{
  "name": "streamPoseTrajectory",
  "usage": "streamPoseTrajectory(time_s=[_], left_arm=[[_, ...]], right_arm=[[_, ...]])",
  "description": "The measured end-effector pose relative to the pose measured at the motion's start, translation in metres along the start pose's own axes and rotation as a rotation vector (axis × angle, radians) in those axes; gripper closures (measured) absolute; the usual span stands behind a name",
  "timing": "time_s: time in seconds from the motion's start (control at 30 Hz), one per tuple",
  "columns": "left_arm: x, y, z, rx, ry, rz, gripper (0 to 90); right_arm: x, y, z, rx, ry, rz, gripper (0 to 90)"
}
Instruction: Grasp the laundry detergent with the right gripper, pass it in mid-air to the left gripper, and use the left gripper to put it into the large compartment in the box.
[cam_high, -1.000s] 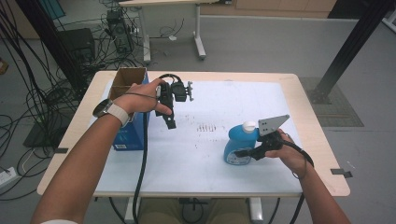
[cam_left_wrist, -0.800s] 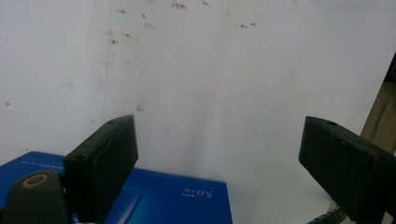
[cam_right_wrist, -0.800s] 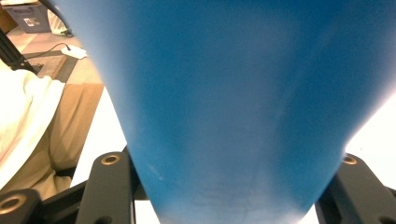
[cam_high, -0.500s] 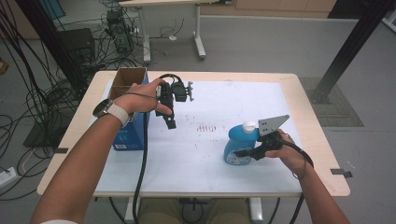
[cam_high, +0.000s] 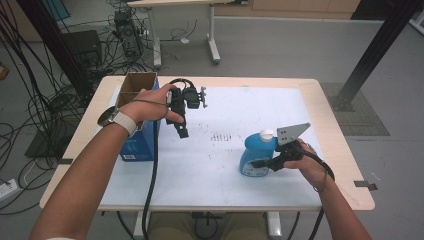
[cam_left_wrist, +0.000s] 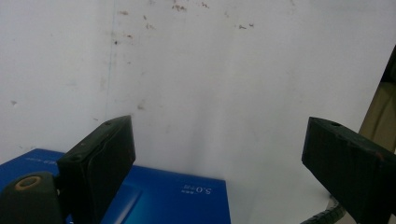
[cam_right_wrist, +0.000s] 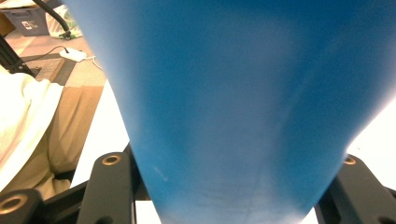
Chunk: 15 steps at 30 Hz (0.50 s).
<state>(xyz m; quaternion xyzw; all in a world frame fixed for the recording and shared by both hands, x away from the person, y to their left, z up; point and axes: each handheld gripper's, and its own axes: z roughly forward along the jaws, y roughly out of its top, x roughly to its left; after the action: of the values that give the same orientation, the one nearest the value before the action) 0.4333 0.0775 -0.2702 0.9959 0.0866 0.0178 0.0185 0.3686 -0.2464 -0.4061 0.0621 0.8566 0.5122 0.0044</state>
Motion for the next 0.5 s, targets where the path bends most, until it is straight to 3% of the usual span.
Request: streamPoseTrajectory(time_s=[0.23, 0.33, 0.4, 0.5], left_arm=[[-0.005, 0.001, -0.009, -0.002, 0.006, 0.008, 11.1], [-0.007, 0.002, -0.017, 0.002, -0.012, -0.010, 11.1], [-0.008, 0.002, -0.022, -0.005, -0.007, -0.010, 10.8], [-0.012, 0.003, -0.032, -0.012, 0.007, -0.002, 10.3]], right_arm=[[0.003, 0.012, -0.004, -0.001, 0.019, 0.005, 43.7], [0.004, 0.018, -0.006, 0.000, 0.025, 0.014, 43.7], [0.005, 0.027, -0.010, 0.007, 0.047, 0.047, 43.7], [0.008, 0.036, -0.012, 0.010, 0.022, 0.031, 43.7]])
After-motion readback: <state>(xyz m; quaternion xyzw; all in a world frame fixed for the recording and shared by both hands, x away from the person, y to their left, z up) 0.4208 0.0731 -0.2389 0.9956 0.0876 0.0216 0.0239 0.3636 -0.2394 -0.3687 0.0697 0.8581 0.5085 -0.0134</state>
